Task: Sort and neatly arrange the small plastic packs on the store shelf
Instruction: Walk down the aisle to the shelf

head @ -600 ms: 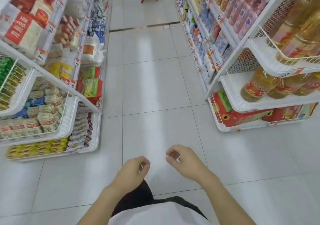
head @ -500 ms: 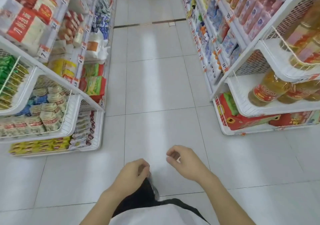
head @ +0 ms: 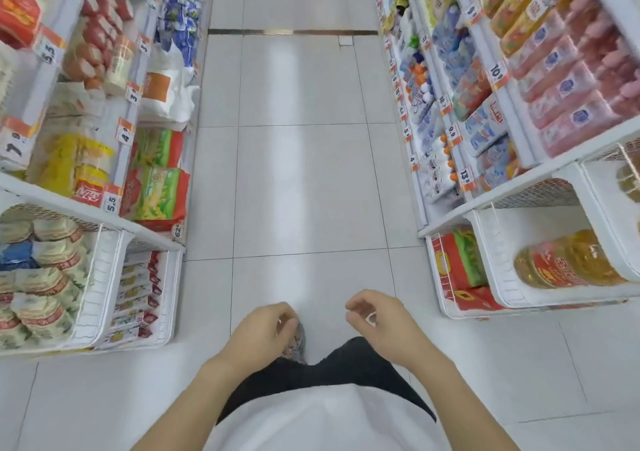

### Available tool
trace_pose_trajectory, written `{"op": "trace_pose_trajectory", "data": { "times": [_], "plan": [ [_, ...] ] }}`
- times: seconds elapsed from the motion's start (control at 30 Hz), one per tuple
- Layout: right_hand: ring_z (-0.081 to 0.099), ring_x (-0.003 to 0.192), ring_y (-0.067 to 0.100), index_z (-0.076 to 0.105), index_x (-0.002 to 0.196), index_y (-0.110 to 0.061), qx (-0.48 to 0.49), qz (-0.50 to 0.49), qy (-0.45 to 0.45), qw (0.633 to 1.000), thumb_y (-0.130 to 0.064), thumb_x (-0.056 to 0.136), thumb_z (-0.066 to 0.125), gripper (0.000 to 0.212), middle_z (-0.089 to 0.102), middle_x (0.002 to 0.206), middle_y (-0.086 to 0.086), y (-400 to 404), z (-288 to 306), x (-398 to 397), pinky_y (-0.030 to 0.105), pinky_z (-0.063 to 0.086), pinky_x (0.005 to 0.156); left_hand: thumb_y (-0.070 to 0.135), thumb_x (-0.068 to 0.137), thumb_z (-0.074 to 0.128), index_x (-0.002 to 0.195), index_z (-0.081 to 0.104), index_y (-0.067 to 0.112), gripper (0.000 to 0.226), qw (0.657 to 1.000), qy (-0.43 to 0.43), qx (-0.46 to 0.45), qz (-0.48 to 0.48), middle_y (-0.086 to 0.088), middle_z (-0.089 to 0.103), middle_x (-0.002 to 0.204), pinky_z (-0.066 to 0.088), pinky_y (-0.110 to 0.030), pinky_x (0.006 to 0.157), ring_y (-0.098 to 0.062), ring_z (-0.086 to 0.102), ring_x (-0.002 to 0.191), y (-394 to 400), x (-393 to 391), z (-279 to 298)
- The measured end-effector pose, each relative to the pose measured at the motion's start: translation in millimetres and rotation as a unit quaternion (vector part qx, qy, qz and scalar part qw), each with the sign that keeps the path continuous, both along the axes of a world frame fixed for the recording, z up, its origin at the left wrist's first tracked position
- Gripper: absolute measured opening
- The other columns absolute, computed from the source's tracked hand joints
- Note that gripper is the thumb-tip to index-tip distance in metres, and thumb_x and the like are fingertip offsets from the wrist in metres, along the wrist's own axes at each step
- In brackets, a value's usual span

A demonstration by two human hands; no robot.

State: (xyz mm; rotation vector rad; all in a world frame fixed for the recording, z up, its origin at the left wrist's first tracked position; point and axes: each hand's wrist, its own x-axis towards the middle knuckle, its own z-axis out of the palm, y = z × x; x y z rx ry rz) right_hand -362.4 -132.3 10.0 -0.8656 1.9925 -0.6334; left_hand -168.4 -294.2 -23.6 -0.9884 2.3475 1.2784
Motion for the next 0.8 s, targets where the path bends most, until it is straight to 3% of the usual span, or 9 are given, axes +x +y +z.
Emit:
{"op": "trace_pose_trajectory", "data": {
  "times": [0.3, 0.47, 0.57, 0.7, 0.8],
  "plan": [
    [0.062, 0.092, -0.008, 0.068, 0.103, -0.03, 0.024, -0.077, -0.039, 0.996, -0.034, 0.094, 0.062, 0.012, 0.069, 0.095, -0.019, -115.1, -19.5, -159.2, 0.006, 0.044, 0.077, 0.031, 0.094, 0.049, 0.084, 0.06, 0.031, 0.015, 0.999, -0.009, 0.002, -0.052, 0.016, 0.066, 0.083, 0.052, -0.026, 0.072, -0.004, 0.061, 0.076, -156.6, -191.9, -15.6],
    [0.063, 0.088, -0.007, 0.066, 0.102, -0.03, 0.008, -0.068, -0.049, 0.996, -0.031, 0.094, 0.061, 0.009, 0.07, 0.09, -0.018, -206.9, -20.6, -285.7, 0.012, 0.05, 0.079, 0.033, 0.096, 0.048, 0.094, 0.063, 0.028, 0.015, 0.998, -0.035, -0.021, -0.04, 0.017, 0.066, 0.087, 0.043, -0.008, 0.065, -0.001, 0.06, 0.078, -234.9, -302.8, -1.2],
    [0.065, 0.088, -0.003, 0.066, 0.097, -0.036, -0.01, -0.053, -0.048, 0.997, -0.033, 0.093, 0.061, 0.007, 0.07, 0.092, -0.02, -265.4, -14.2, -355.5, 0.017, 0.05, 0.08, 0.034, 0.095, 0.049, 0.09, 0.061, 0.032, 0.014, 0.999, -0.033, -0.018, -0.01, 0.018, 0.066, 0.085, 0.05, -0.019, 0.072, 0.0, 0.061, 0.077, -287.6, -356.8, 11.0],
    [0.064, 0.091, -0.003, 0.066, 0.097, -0.035, -0.005, -0.015, -0.045, 0.999, -0.033, 0.093, 0.063, 0.006, 0.069, 0.094, -0.017, -350.1, -14.3, -440.5, 0.017, 0.05, 0.083, 0.037, 0.096, 0.048, 0.091, 0.06, 0.036, 0.013, 0.999, -0.034, -0.029, 0.014, 0.018, 0.068, 0.086, 0.049, -0.017, 0.069, 0.0, 0.061, 0.078, -361.3, -433.4, 14.5],
    [0.063, 0.091, -0.004, 0.067, 0.099, -0.032, -0.001, 0.007, -0.042, 0.999, -0.032, 0.093, 0.062, 0.007, 0.069, 0.094, -0.017, -419.1, -23.9, -498.3, 0.016, 0.049, 0.083, 0.038, 0.095, 0.047, 0.09, 0.061, 0.034, 0.015, 0.999, -0.027, -0.016, 0.019, 0.018, 0.068, 0.083, 0.052, -0.025, 0.07, -0.003, 0.062, 0.077, -419.9, -494.6, 5.4]
  ]
}}
